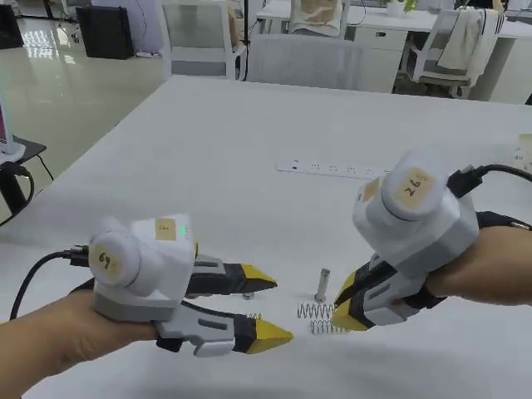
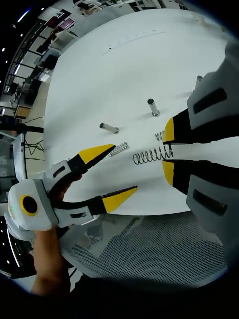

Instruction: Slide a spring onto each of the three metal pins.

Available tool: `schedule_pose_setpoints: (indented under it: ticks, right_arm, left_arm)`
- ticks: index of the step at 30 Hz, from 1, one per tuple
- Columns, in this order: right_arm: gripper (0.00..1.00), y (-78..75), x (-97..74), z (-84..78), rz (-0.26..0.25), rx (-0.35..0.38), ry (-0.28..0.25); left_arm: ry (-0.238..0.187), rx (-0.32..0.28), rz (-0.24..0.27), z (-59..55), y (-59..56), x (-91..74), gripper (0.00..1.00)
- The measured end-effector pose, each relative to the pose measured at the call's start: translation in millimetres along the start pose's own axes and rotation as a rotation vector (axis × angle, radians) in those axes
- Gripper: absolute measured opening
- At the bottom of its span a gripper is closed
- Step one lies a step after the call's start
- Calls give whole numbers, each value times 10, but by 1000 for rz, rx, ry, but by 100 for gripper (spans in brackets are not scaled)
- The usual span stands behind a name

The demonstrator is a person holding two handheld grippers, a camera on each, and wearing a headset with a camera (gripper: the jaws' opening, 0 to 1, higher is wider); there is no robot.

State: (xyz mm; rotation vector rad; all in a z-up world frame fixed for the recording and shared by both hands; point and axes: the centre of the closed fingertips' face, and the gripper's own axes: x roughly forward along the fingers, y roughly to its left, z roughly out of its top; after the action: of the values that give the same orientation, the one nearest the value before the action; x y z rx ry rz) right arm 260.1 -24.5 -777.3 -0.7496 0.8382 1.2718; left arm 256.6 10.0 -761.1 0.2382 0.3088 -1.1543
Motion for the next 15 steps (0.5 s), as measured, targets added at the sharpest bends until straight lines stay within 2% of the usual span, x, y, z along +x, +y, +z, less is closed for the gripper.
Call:
schedule_pose_setpoints:
  ticks: [15]
  right_arm:
    - [9, 118, 62, 102, 29, -57, 11]
  left_arm:
    - [17, 53, -26, -39, -76, 59, 21]
